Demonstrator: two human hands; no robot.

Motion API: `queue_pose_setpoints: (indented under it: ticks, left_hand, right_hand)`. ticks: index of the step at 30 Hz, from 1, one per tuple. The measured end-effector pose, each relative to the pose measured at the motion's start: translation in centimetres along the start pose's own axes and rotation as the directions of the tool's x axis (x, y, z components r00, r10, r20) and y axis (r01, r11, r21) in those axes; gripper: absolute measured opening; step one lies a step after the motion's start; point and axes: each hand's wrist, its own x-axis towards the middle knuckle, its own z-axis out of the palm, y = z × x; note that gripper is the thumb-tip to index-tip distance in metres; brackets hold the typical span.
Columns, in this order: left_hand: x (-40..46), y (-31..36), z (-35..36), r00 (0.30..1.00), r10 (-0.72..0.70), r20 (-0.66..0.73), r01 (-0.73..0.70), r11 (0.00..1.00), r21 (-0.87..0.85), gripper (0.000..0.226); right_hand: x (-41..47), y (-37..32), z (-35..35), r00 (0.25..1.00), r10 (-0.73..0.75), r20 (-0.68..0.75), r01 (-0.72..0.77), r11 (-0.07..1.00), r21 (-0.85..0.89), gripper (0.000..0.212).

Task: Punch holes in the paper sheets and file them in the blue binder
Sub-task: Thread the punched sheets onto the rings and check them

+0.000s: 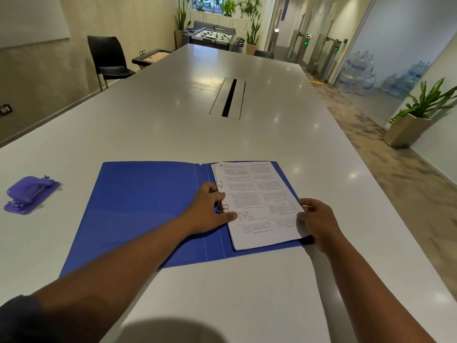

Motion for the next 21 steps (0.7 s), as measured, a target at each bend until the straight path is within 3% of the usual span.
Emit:
queue_pose_setpoints:
  ticks: [4,7,12,15,21]
  left_hand:
    - [0.1,-0.6,0.8,0.996,0.077,-0.04,-0.071,0.988,0.134,0.068]
    - [0.1,-1.0,1.4,0.988,0.134,-0.08,-0.123,0.984,0.128,0.066]
    - [-0.2,-1.2,1.0,0.974,0.205,-0.094,-0.197,0.976,0.089,0.065]
    - [0.2,-1.7,0.5,0.98,0.189,-0.066,-0.18,0.977,0.117,0.072]
    - [1.2,-2.7,-0.8,0.983,0.182,-0.001,-0.18,0.97,0.164,0.074]
  right_hand:
    - [0.5,0.2,0.3,0.995,-0.097,-0.016,0.092,0.974,-0.205,0.018]
    - [0.7,0.2,0.4,0.987,-0.161,0.001,0.15,0.916,-0.372,0.012]
    - [1.0,0.4,0.6,0.992,-0.121,0.025,0.112,0.798,-0.593,0.042]
    - [0.8,0.7,1.0,0.99,-0.13,0.049,0.132,0.769,-0.626,0.06]
    - [-1.5,0.9,2.1,0.991,-0.13,0.03,0.113,0.698,-0.707,0.053]
